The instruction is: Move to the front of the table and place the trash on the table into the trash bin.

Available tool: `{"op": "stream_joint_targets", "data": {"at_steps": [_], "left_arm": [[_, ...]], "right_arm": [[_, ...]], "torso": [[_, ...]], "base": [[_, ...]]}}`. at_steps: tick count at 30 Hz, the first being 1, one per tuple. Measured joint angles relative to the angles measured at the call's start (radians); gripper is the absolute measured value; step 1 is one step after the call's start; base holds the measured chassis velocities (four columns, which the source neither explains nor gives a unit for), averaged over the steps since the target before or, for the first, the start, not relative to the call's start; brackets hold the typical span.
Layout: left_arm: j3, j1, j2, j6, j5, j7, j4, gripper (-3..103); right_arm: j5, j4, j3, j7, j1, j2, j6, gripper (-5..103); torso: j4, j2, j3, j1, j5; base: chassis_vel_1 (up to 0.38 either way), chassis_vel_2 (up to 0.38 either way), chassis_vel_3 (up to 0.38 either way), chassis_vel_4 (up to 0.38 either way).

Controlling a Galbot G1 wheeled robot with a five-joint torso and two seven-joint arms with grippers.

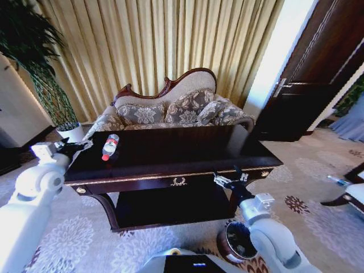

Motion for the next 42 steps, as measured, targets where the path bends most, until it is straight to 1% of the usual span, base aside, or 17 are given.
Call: {"op": "stream_joint_targets", "data": {"at_steps": [1, 5, 11, 13, 14, 16, 18, 19, 21, 22, 23, 24, 25, 26, 30, 35, 42], "left_arm": [[0.000, 0.000, 0.000, 0.000, 0.000, 0.000, 0.000, 100], [0.070, -0.055, -0.014, 0.011, 0.011, -0.020, 0.025, 100], [0.125, -0.105, -0.018, 0.018, 0.013, -0.022, 0.070, 100], [0.164, -0.136, -0.021, 0.032, 0.006, -0.042, 0.082, 100], [0.164, -0.136, -0.021, 0.032, 0.006, -0.042, 0.082, 100], [0.188, -0.161, -0.024, 0.063, -0.025, -0.069, 0.083, 100], [0.209, -0.191, -0.025, 0.110, -0.079, -0.103, 0.084, 100], [0.209, -0.191, -0.025, 0.110, -0.079, -0.103, 0.084, 100], [0.235, -0.226, -0.024, 0.153, -0.124, -0.135, 0.090, 100], [0.235, -0.226, -0.024, 0.153, -0.124, -0.135, 0.090, 100], [0.240, -0.236, -0.023, 0.169, -0.141, -0.150, 0.091, 100], [0.244, -0.245, -0.023, 0.182, -0.169, -0.171, 0.090, 100], [0.248, -0.259, -0.023, 0.195, -0.236, -0.229, 0.086, 100], [0.250, -0.264, -0.023, 0.197, -0.258, -0.250, 0.085, 100], [0.255, -0.265, -0.022, 0.199, -0.276, -0.275, 0.087, 100], [0.256, -0.257, -0.020, 0.199, -0.279, -0.282, 0.087, 100], [0.265, -0.256, -0.017, 0.198, -0.272, -0.274, 0.102, 100]], "right_arm": [[0.000, 0.000, 0.000, 0.000, 0.000, 0.000, 0.000, 100], [0.011, -0.016, 0.001, 0.012, 0.017, -0.003, -0.004, 100], [0.012, -0.029, -0.003, 0.018, 0.028, -0.004, -0.006, 100], [0.013, -0.032, -0.004, 0.024, 0.030, -0.004, -0.010, 100], [0.013, -0.032, -0.004, 0.024, 0.030, -0.004, -0.010, 100], [0.015, -0.035, -0.004, 0.028, 0.032, -0.005, -0.012, 100], [0.016, -0.041, -0.001, 0.032, 0.035, -0.006, -0.012, 100], [0.016, -0.041, -0.001, 0.032, 0.035, -0.006, -0.012, 100], [0.016, -0.045, 0.001, 0.033, 0.036, -0.002, -0.013, 100], [0.016, -0.045, 0.001, 0.033, 0.036, -0.002, -0.013, 100], [0.016, -0.045, 0.001, 0.033, 0.036, 0.000, -0.013, 100], [0.016, -0.047, 0.001, 0.033, 0.037, 0.002, -0.013, 100], [0.015, -0.049, 0.001, 0.033, 0.038, 0.006, -0.013, 100], [0.013, -0.051, 0.000, 0.033, 0.038, 0.008, -0.013, 100], [0.009, -0.055, -0.003, 0.033, 0.039, 0.012, -0.013, 100], [0.009, -0.056, -0.003, 0.033, 0.041, 0.011, -0.013, 100], [0.008, -0.056, -0.004, 0.035, 0.042, 0.012, -0.013, 100]], "torso": [[0.0000, 0.000, 0.000, 0.000, 0.0000], [0.0002, 0.000, 0.000, 0.000, 0.0000], [0.0003, 0.000, 0.000, 0.000, 0.0000], [0.0002, 0.000, 0.000, 0.000, -0.0001], [0.0002, 0.000, 0.000, 0.000, -0.0001], [-0.0001, 0.000, 0.000, 0.000, -0.0002], [0.0002, 0.000, 0.000, 0.000, 0.0000], [0.0002, 0.000, 0.000, 0.000, 0.0000], [-0.0001, 0.000, 0.000, 0.000, -0.0001], [-0.0001, 0.000, 0.000, 0.000, -0.0001], [-0.0001, 0.000, 0.000, 0.000, 0.0000], [0.0000, 0.000, 0.000, 0.000, -0.0001], [0.0000, 0.000, 0.000, 0.000, -0.0001], [0.0000, 0.000, 0.000, 0.000, 0.0000], [0.0001, 0.000, 0.000, 0.000, 0.0000], [0.0002, 0.000, 0.000, 0.000, -0.0002], [0.0001, 0.000, 0.000, 0.000, -0.0001]], "base": [[0.000, 0.000, 0.000, 0.000], [0.000, 0.000, 0.000, 0.000], [0.000, 0.000, 0.000, 0.000], [0.000, 0.000, 0.000, 0.000], [0.000, 0.000, 0.000, 0.000], [0.000, 0.000, 0.000, 0.000], [0.000, 0.000, 0.000, 0.000], [0.000, 0.000, 0.000, 0.000], [0.000, 0.000, 0.000, 0.000], [0.000, 0.000, 0.000, 0.000], [0.000, 0.000, 0.000, 0.000], [0.000, 0.000, 0.000, 0.000], [0.000, 0.000, 0.000, 0.000], [0.000, 0.000, 0.000, 0.000], [0.000, 0.000, 0.000, 0.000], [0.000, 0.000, 0.000, 0.000], [0.000, 0.000, 0.000, 0.000]]}}
